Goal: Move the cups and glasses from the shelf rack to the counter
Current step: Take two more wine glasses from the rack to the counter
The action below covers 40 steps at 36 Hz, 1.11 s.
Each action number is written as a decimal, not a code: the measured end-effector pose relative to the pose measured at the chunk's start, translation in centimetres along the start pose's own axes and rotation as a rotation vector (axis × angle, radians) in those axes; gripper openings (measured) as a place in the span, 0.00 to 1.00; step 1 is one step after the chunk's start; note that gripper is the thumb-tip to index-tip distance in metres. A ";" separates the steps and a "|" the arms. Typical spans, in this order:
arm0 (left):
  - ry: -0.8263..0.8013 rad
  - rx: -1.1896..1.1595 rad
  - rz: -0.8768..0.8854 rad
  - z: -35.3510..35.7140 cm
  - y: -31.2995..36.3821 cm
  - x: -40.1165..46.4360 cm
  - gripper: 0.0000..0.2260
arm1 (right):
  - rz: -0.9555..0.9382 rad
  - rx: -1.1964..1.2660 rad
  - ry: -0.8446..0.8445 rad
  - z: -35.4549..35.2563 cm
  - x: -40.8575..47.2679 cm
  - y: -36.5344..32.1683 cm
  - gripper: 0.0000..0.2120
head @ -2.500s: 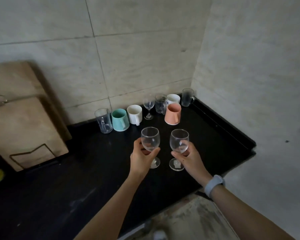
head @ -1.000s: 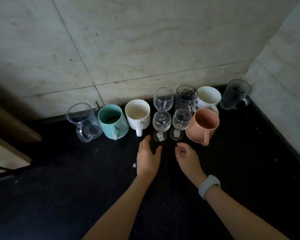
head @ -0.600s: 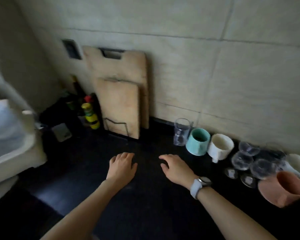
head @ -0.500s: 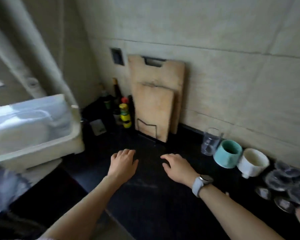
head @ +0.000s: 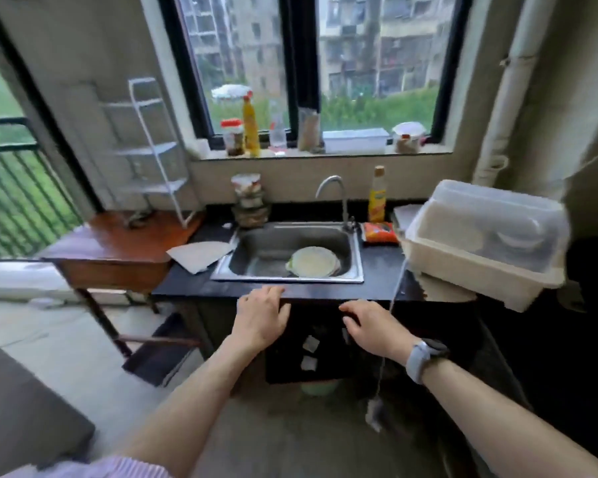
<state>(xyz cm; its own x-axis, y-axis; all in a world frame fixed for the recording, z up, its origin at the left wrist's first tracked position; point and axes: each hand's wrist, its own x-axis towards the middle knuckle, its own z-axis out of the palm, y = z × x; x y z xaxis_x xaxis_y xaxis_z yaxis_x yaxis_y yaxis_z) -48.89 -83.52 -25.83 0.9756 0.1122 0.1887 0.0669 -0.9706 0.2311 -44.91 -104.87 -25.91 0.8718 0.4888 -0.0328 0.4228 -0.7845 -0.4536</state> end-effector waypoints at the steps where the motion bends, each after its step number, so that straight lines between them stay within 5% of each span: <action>1: 0.015 0.004 -0.051 -0.9 -2.7 -0.9 0.19 | -0.052 -0.007 -0.026 1.0 1.4 -2.5 0.18; 14: 0.182 0.039 -0.495 -10.8 -26.3 -5.0 0.17 | -0.515 -0.057 -0.140 10.5 16.5 -27.3 0.17; 40: 0.221 -0.149 -0.548 -12.9 -58.6 26.1 0.16 | -0.429 0.173 -0.070 17.3 58.4 -44.8 0.17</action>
<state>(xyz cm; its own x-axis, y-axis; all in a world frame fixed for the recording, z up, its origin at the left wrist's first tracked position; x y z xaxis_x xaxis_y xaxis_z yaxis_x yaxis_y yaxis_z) -30.05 -20.95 -22.16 0.7399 0.6439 0.1948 0.5011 -0.7208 0.4789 -17.27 -34.59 -22.86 0.6056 0.7847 0.1326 0.6887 -0.4333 -0.5813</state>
